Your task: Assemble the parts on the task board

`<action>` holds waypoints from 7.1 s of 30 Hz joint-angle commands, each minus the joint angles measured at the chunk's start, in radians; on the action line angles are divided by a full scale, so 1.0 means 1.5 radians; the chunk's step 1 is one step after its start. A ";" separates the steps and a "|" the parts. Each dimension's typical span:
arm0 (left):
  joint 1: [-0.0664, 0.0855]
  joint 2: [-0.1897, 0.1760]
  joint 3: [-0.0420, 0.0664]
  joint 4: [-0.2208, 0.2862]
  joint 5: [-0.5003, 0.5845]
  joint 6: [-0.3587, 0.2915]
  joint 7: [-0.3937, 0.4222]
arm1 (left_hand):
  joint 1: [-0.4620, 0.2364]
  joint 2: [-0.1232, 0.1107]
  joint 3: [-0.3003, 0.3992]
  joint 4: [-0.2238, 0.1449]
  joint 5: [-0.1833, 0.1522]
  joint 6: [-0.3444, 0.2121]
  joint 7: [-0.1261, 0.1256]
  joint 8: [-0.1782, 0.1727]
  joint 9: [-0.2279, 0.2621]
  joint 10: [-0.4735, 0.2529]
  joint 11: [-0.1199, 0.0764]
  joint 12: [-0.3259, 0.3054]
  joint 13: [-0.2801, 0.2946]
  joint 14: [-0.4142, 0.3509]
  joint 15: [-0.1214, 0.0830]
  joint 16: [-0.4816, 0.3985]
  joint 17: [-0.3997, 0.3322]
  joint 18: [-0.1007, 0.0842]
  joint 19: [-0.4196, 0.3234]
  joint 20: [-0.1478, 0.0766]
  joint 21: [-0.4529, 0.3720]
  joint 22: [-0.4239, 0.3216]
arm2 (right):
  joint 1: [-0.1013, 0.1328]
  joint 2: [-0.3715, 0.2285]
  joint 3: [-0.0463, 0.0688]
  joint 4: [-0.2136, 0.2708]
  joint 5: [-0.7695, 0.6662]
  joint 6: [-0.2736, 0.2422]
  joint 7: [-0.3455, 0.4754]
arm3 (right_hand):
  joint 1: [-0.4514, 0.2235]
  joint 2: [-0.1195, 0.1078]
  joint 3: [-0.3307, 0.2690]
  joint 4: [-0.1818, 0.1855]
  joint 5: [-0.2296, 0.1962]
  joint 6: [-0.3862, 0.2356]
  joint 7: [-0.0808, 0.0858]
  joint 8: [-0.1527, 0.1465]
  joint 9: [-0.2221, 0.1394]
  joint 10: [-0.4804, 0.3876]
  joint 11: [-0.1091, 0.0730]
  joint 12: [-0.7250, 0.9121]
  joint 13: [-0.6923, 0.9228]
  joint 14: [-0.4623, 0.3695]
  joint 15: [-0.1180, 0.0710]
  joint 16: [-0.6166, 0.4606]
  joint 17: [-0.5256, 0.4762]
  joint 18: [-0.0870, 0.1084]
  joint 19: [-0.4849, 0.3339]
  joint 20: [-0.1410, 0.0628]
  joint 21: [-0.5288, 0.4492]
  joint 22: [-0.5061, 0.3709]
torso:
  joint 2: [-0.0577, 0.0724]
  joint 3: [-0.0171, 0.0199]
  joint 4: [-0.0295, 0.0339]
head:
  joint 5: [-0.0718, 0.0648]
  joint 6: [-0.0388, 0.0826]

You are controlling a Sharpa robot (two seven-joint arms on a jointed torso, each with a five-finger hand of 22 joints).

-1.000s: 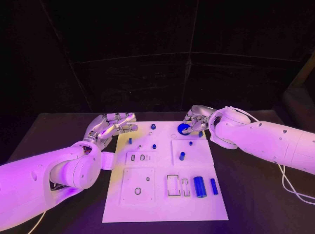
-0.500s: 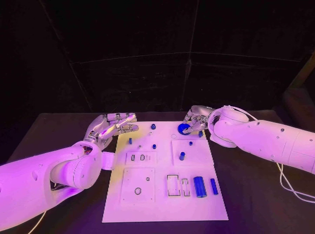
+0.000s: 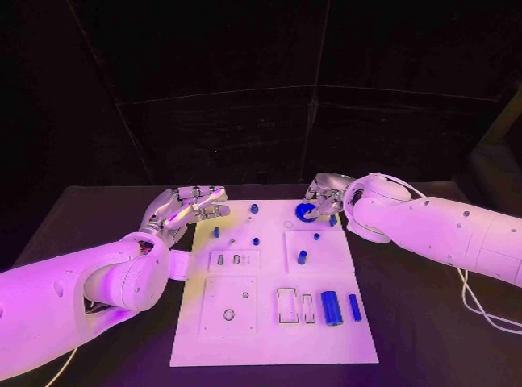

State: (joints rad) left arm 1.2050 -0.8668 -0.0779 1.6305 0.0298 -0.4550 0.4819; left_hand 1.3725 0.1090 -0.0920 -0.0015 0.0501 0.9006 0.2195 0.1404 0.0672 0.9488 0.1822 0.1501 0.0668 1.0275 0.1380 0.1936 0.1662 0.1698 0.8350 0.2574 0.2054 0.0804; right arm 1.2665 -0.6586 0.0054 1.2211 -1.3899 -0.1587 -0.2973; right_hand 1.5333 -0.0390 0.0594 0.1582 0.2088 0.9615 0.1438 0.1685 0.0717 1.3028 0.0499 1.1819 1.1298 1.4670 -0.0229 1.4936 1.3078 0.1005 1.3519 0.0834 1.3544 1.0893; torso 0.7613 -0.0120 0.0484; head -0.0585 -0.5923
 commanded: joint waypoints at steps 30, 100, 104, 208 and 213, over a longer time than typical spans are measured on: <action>0.001 0.001 0.001 -0.001 -0.004 0.016 -0.002 | 0.004 -0.003 0.000 -0.003 -0.002 0.005 0.001 -0.004 -0.001 0.004 -0.002 -0.003 -0.001 0.003 0.003 -0.003 0.001 0.010 0.005 0.001 -0.003 -0.001 | -0.002 0.030 -0.002 0.104 -0.076 -0.135 0.021 | -0.040 -0.025 0.112 -0.014 0.027 0.036 -0.008 -0.006 -0.003 0.032 -0.005 0.037 0.051 0.051 -0.006 0.010 0.084 -0.013 0.022 -0.006 0.027 0.043 | 0.000 -0.0010 0.0019 | 0.007 0.000; 0.001 0.005 0.001 -0.004 -0.004 0.014 -0.002 | 0.004 -0.003 0.001 -0.005 -0.002 0.005 0.001 -0.006 -0.001 0.004 -0.002 -0.005 -0.001 0.002 0.003 -0.005 0.001 0.010 0.005 0.002 -0.005 -0.002 | -0.009 0.142 -0.003 -0.005 -0.064 -0.055 0.037 | -0.154 -0.050 0.057 0.039 0.008 -0.036 0.012 -0.046 0.000 -0.015 0.016 -0.012 0.004 0.054 0.014 0.020 0.106 -0.014 0.022 0.013 0.031 0.052 | 0.000 0.0006 -0.0001 | 0.018 -0.013; 0.001 0.002 0.001 -0.005 -0.004 0.014 -0.002 | 0.004 -0.003 0.001 -0.005 -0.002 0.005 0.001 -0.006 -0.001 0.004 -0.002 -0.005 -0.001 0.002 0.003 -0.005 0.001 0.010 0.005 0.002 -0.005 -0.002 | -0.010 0.109 -0.004 0.021 -0.034 -0.110 0.075 | -0.142 -0.044 0.056 0.033 0.032 -0.034 0.011 -0.045 -0.001 -0.002 0.014 0.006 0.023 0.054 0.012 0.021 0.108 -0.014 0.023 0.012 0.032 0.054 | -0.001 0.0011 -0.0022 | 0.021 -0.012; -0.002 0.000 0.000 -0.020 -0.004 0.025 -0.006 | 0.002 -0.002 0.006 -0.008 -0.002 0.012 -0.001 -0.008 0.000 0.012 -0.003 -0.008 0.000 0.004 0.003 -0.011 0.002 0.010 0.007 0.002 -0.010 -0.005 | -0.076 -0.105 -0.004 -0.002 0.183 -0.165 0.287 | -0.050 0.003 0.117 -0.053 0.018 0.069 -0.016 -0.007 0.006 0.031 -0.010 0.040 0.062 0.057 -0.008 0.024 0.120 -0.017 0.029 -0.006 0.038 0.065 | -0.003 0.0079 -0.0190 | -0.006 -0.015; -0.002 -0.003 0.000 -0.021 -0.004 0.026 -0.007 | 0.002 -0.002 0.006 -0.008 -0.002 0.012 -0.002 -0.008 0.000 0.012 -0.003 -0.008 0.000 0.004 0.003 -0.011 0.002 0.010 0.007 0.002 -0.010 -0.005 | -0.076 -0.116 -0.004 0.039 0.190 -0.191 0.250 | -0.056 0.012 0.127 -0.053 0.018 0.064 -0.014 -0.012 0.003 0.026 -0.009 0.031 0.055 0.056 -0.008 0.023 0.118 -0.016 0.029 -0.008 0.037 0.064 | -0.004 0.0076 -0.0200 | -0.003 -0.018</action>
State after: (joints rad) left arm 1.2016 -0.8696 -0.0783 1.5987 0.0292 -0.4286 0.4678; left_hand 1.3725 0.1090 -0.0838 -0.0098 0.0501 0.9114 0.2161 0.1320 0.0674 0.9614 0.1767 0.1421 0.0669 1.0312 0.1417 0.1801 0.1690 0.1697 0.8386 0.2610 0.1939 0.0738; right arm 1.1505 -0.8313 -0.0016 1.2637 -1.1140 -0.3896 0.1169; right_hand 1.4497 -0.0360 0.2448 0.0780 0.2345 1.0535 0.1281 0.1529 0.0769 1.3453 0.0357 1.2329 1.2145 1.4668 -0.0307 1.5239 1.3079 0.0851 1.3955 0.0818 1.4056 1.1860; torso 0.7563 -0.0003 0.0199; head -0.0646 -0.6178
